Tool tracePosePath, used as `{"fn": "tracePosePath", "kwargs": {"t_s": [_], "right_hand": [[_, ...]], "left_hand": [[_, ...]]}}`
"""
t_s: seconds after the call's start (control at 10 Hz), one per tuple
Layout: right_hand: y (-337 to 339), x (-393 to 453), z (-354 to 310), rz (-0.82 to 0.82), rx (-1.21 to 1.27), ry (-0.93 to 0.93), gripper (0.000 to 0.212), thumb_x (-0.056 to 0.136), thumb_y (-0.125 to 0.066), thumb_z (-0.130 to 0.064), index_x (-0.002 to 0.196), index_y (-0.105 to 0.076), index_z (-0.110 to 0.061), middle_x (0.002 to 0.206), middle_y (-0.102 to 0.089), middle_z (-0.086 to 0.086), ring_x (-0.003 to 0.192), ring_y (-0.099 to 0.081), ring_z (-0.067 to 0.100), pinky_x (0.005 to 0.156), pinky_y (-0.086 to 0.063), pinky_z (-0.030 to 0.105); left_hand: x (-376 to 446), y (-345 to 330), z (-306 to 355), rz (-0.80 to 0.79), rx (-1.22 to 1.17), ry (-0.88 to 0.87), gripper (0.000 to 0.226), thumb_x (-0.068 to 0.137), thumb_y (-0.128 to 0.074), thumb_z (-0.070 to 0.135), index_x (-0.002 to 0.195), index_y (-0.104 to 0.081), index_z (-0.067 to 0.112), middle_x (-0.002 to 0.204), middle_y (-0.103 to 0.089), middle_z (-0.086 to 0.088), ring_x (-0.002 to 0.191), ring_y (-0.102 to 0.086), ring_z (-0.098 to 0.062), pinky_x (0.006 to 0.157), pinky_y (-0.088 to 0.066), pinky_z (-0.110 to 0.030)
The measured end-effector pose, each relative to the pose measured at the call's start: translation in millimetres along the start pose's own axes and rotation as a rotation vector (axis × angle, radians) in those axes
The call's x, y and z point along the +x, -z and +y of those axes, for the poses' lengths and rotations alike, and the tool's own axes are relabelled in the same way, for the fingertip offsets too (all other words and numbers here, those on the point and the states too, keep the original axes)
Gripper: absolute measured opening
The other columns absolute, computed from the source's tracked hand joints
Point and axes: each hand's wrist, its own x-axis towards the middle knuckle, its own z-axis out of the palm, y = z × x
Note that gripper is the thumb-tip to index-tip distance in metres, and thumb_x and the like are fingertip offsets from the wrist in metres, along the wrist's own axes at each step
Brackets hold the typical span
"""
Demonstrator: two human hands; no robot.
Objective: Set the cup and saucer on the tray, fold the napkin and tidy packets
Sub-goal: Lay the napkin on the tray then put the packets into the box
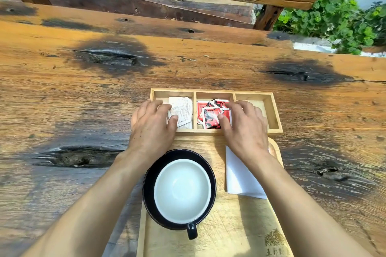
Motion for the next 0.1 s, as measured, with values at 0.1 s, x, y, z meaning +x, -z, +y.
{"fn": "tracePosePath", "kwargs": {"t_s": [0.1], "right_hand": [[-0.8, -6.0, 1.3, 0.031, -0.028, 0.019, 0.054, 0.089, -0.037, -0.055, 0.133, -0.049, -0.024, 0.143, -0.045, 0.002, 0.133, -0.033, 0.025, 0.104, -0.027, 0.044]], "left_hand": [[-4.8, -0.1, -2.5, 0.005, 0.088, -0.001, 0.051, 0.097, -0.033, 0.046, 0.140, -0.044, 0.020, 0.155, -0.034, -0.006, 0.148, -0.014, -0.026, 0.119, -0.006, -0.047]]}}
